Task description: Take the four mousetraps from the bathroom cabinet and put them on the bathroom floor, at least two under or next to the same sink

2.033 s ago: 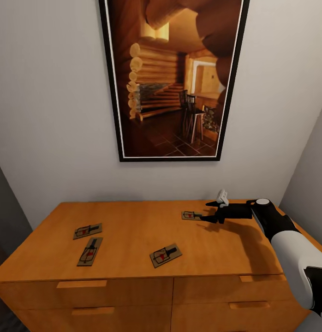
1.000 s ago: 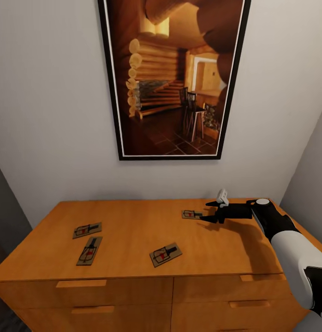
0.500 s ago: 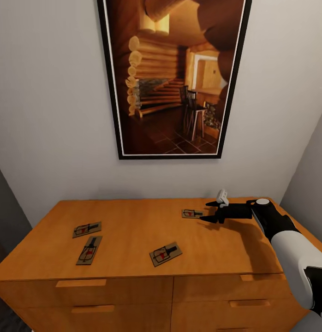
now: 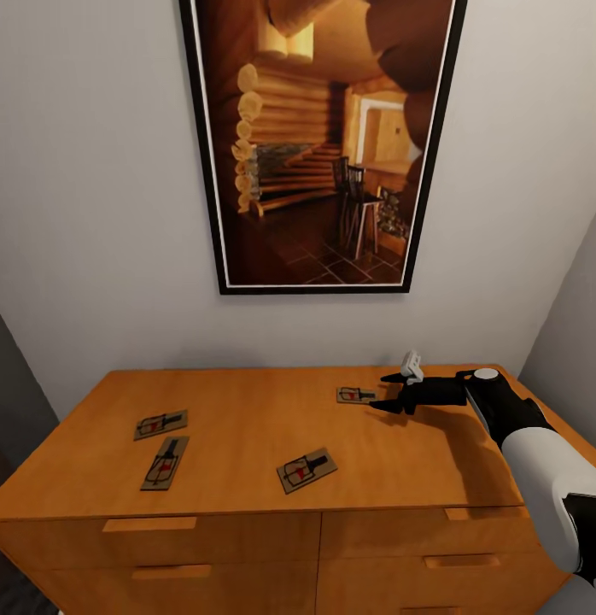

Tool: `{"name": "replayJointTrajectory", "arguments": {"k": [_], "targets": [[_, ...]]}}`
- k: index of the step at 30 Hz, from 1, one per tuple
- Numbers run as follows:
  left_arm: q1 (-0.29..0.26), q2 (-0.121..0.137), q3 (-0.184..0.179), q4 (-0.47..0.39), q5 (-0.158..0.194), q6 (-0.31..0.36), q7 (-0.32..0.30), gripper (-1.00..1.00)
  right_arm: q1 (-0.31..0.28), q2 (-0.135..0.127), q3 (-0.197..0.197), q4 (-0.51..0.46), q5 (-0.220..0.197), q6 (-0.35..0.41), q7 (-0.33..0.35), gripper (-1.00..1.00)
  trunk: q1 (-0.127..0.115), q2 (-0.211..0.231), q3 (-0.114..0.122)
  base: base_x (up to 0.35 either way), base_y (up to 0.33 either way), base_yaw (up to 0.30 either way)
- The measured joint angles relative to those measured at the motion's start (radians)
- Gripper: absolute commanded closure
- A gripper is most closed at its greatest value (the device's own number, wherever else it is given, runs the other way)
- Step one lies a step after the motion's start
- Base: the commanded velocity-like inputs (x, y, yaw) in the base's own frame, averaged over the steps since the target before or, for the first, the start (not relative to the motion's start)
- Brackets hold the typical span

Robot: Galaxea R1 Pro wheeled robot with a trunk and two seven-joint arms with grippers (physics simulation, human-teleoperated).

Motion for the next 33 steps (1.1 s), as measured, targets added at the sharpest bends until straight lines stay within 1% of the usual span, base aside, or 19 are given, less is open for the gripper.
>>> {"name": "replayJointTrajectory", "arguments": {"k": [10, 33], "targets": [[0.000, 0.000, 0.000, 0.000, 0.000, 0.000, 0.000, -1.00, 0.000, 0.000, 0.000, 0.000, 0.000, 0.000, 0.000, -1.00, 0.000, 0.000, -0.005, 0.000, 0.000, 0.000], [0.000, 0.000, 0.000, 0.000, 0.000, 0.000, 0.000, -1.00, 0.000, 0.000, -0.001, 0.000, 0.000, 0.000, -0.001, -1.00, 0.000, 0.000, -0.006, 0.000, 0.000, 0.000]]}}
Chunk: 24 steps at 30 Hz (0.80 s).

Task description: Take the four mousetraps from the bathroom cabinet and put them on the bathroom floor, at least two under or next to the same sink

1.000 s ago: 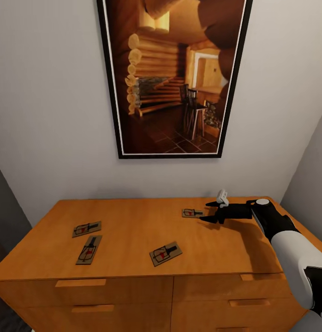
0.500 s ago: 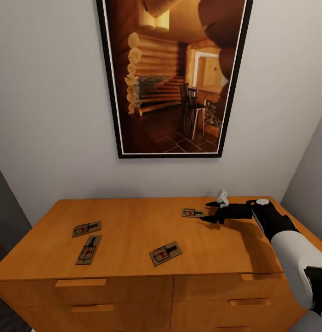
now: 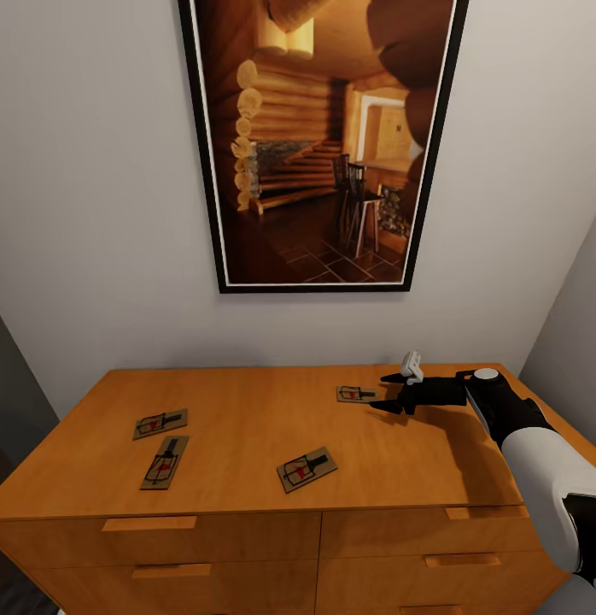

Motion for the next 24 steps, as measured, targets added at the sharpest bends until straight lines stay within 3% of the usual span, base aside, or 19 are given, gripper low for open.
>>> {"name": "replayJointTrajectory", "arguments": {"k": [24], "targets": [[0.000, 0.000, 0.000, 0.000, 0.000, 0.000, 0.000, -1.00, 0.000, 0.000, 0.000, 0.000, 0.000, 0.000, 0.000, -1.00, 0.000, 0.000, 0.000, 0.042, 0.029, 0.000]]}}
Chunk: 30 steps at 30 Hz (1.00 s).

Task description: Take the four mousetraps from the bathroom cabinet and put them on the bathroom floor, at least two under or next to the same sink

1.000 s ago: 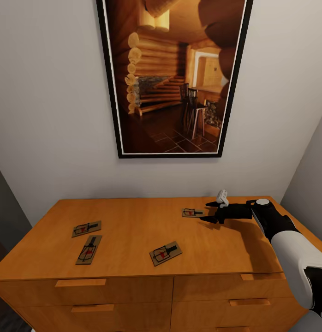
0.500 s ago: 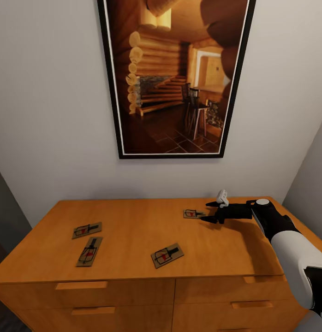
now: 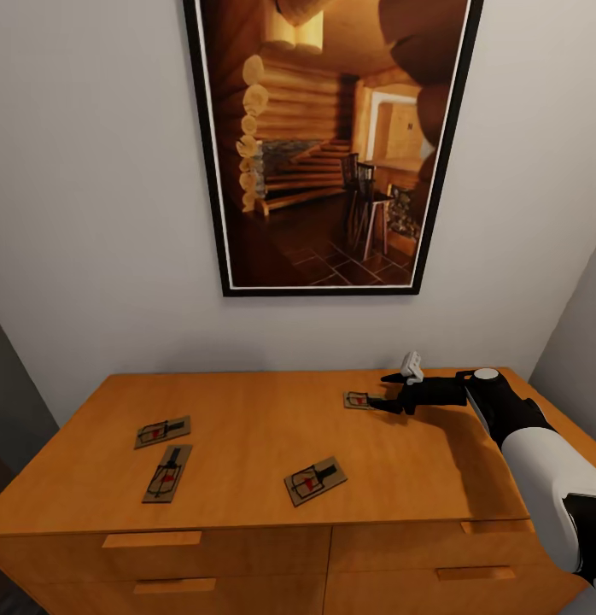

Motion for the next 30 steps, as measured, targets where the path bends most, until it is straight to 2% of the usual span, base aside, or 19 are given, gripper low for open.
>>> {"name": "replayJointTrajectory", "arguments": {"k": [30], "targets": [[0.000, 0.000, 0.000, 0.000, 0.000, 0.000, 0.000, -1.00, 0.000, 0.000, 0.000, 0.000, 0.000, 0.000, -0.001, -1.00, 0.000, 0.000, 0.000, -0.005, 0.000, 0.000]]}}
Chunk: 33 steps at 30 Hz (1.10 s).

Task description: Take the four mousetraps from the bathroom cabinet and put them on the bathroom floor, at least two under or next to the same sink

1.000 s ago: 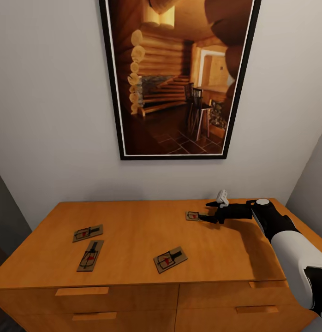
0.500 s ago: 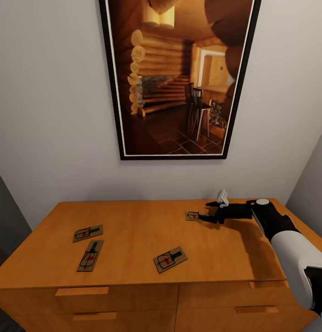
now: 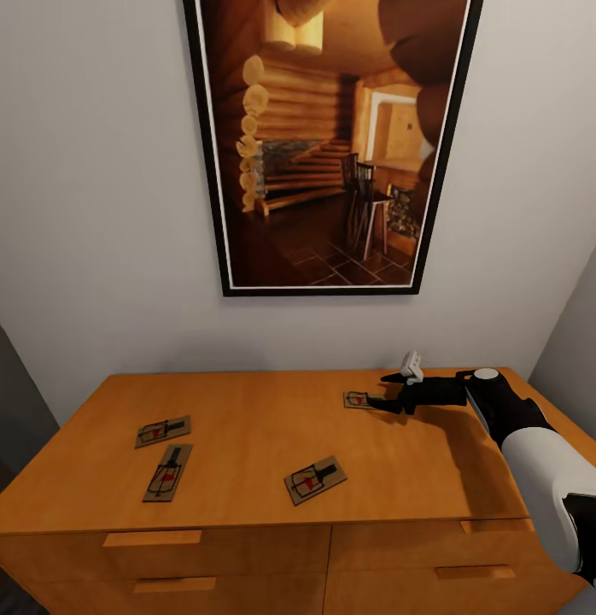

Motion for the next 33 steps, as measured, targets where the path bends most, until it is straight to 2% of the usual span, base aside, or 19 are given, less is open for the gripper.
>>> {"name": "replayJointTrajectory", "arguments": {"k": [33], "targets": [[0.001, 0.000, 0.000, 0.000, 0.000, 0.000, 0.000, -1.00, 0.000, 0.000, 0.000, 0.000, 0.000, 0.000, 0.000, -1.00, 0.000, 0.000, 0.000, -0.001, 0.004, 0.000]]}}
